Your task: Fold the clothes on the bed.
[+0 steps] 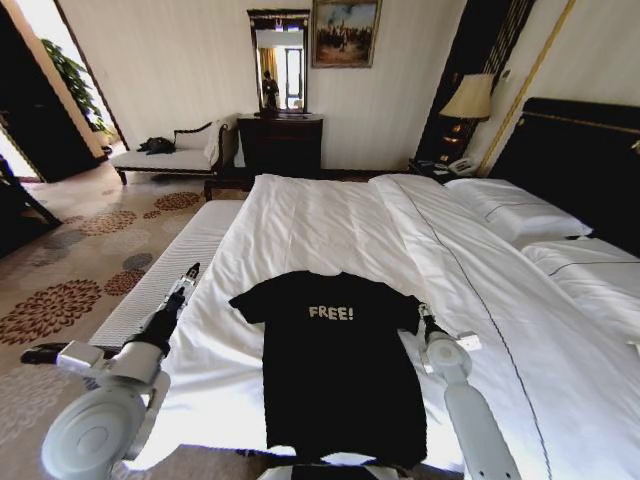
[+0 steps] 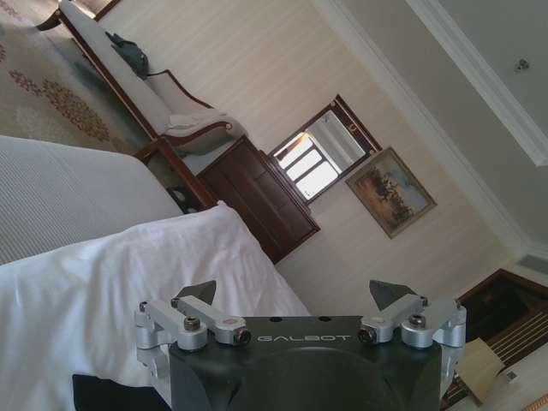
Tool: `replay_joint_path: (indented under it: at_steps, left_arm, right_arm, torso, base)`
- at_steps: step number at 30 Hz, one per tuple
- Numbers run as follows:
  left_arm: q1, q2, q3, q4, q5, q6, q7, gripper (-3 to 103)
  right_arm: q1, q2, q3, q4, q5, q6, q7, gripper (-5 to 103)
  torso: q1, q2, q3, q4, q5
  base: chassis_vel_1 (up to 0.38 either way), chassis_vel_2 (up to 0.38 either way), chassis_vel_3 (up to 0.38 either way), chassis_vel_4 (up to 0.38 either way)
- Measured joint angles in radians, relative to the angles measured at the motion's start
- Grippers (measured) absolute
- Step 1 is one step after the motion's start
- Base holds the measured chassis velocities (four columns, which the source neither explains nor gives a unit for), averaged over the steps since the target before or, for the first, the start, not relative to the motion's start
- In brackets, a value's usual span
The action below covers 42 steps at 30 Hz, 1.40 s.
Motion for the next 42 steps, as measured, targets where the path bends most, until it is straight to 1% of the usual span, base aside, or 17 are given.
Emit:
replay_joint_path:
  at_steps: [9, 10, 14, 16, 17, 20, 22, 26, 29, 31, 32, 35, 36, 38, 39, 40, 42]
  left_arm:
    - [-0.022, 0.008, 0.008, 0.001, -0.01, 0.002, -0.004, 100]
    - [-0.024, 0.01, 0.008, 0.001, -0.01, 0.002, -0.004, 100]
    - [-0.03, 0.017, 0.008, 0.002, -0.013, 0.003, -0.005, 100]
    - [-0.034, 0.02, 0.009, 0.002, -0.015, 0.003, -0.006, 100]
    - [-0.034, 0.02, 0.009, 0.002, -0.015, 0.003, -0.006, 100]
    - [-0.037, 0.023, 0.011, 0.002, -0.016, 0.003, -0.006, 100]
    - [-0.038, 0.023, 0.011, 0.002, -0.016, 0.003, -0.006, 100]
    - [-0.042, 0.023, 0.013, 0.003, -0.016, 0.003, -0.007, 100]
    - [-0.043, 0.02, 0.015, 0.003, -0.014, 0.003, -0.007, 100]
    - [-0.042, 0.016, 0.016, 0.003, -0.009, 0.003, -0.007, 100]
    - [-0.042, 0.016, 0.016, 0.003, -0.009, 0.003, -0.007, 100]
    - [-0.039, 0.014, 0.017, 0.003, -0.004, 0.003, -0.007, 100]
    - [-0.039, 0.014, 0.017, 0.003, -0.004, 0.003, -0.007, 100]
    - [-0.035, 0.013, 0.017, 0.003, 0.001, 0.002, -0.007, 100]
    - [-0.035, 0.013, 0.017, 0.003, 0.001, 0.002, -0.007, 100]
    - [-0.033, 0.013, 0.017, 0.003, 0.003, 0.002, -0.007, 100]
    - [-0.03, 0.012, 0.017, 0.003, 0.009, 0.001, -0.007, 100]
  right_arm:
    - [0.023, 0.002, -0.003, -0.039, 0.03, 0.001, -0.009, 100]
    - [0.019, 0.006, -0.006, -0.029, 0.034, 0.001, -0.012, 103]
    - [0.021, 0.018, -0.015, -0.025, 0.033, 0.002, -0.027, 100]
    - [0.033, 0.02, -0.017, -0.037, 0.028, 0.007, -0.035, 92]
    - [0.033, 0.02, -0.017, -0.037, 0.028, 0.007, -0.035, 92]
    - [0.039, 0.02, -0.018, -0.047, 0.024, 0.016, -0.048, 77]
    - [0.04, 0.02, -0.018, -0.05, 0.022, 0.019, -0.052, 77]
    - [0.044, 0.02, -0.016, -0.063, 0.016, 0.033, -0.064, 54]
    - [0.049, 0.019, -0.015, -0.073, 0.012, 0.038, -0.07, 49]
    - [0.059, 0.017, -0.015, -0.088, 0.011, 0.041, -0.075, 38]
    - [0.059, 0.017, -0.015, -0.088, 0.011, 0.041, -0.075, 38]
    - [0.078, 0.015, -0.015, -0.118, 0.011, 0.044, -0.084, 22]
    - [0.078, 0.015, -0.015, -0.118, 0.011, 0.044, -0.084, 22]
    - [0.086, 0.015, -0.016, -0.135, 0.007, 0.048, -0.092, 12]
    - [0.086, 0.015, -0.016, -0.135, 0.007, 0.048, -0.092, 12]
    - [0.087, 0.015, -0.016, -0.14, 0.005, 0.05, -0.097, 6]
    - [0.088, 0.015, -0.017, -0.143, 0.003, 0.053, -0.104, 2]
  torso:
    - [0.0, 0.0, 0.0, 0.0, 0.0]
    - [0.0, 0.0, 0.0, 0.0001, 0.0001]
    - [0.0, 0.0, 0.0, 0.0001, 0.0002]
    - [0.0, 0.0, 0.0, 0.0003, 0.0001]
    - [0.0, 0.0, 0.0, 0.0003, 0.0001]
    - [0.0, 0.0, 0.0, 0.0002, 0.0002]
    - [0.0, 0.0, 0.0, 0.0002, 0.0002]
    - [0.0, 0.0, 0.0, 0.0002, 0.0001]
    - [0.0, 0.0, 0.0, 0.0002, 0.0001]
    - [0.0, 0.0, 0.0, 0.0001, 0.0002]
    - [0.0, 0.0, 0.0, 0.0001, 0.0002]
    - [0.0, 0.0, 0.0, 0.0001, 0.0001]
    - [0.0, 0.0, 0.0, 0.0001, 0.0001]
    - [0.0, 0.0, 0.0, 0.0002, 0.0002]
    - [0.0, 0.0, 0.0, 0.0002, 0.0002]
    - [0.0, 0.0, 0.0, 0.0002, 0.0001]
    - [0.0, 0.0, 0.0, 0.0002, 0.0002]
  base:
    - [0.0, 0.0, 0.0, 0.0]
    - [0.0, 0.0, 0.0, 0.0]
    - [0.0, 0.0, 0.0, 0.0]
    - [0.0, 0.0, 0.0, 0.0]
    - [0.0, 0.0, 0.0, 0.0]
    - [0.0, 0.0, 0.0, 0.0]
    - [0.0, 0.0, 0.0, 0.0]
    - [0.0, 0.0, 0.0, 0.0]
    - [0.0, 0.0, 0.0, 0.0]
    - [0.0, 0.0, 0.0, 0.0]
    - [0.0, 0.0, 0.0, 0.0]
    - [0.0, 0.0, 0.0, 0.0]
    - [0.0, 0.0, 0.0, 0.0]
    - [0.0, 0.0, 0.0, 0.0]
    - [0.0, 0.0, 0.0, 0.0]
    - [0.0, 0.0, 0.0, 0.0]
    - [0.0, 0.0, 0.0, 0.0]
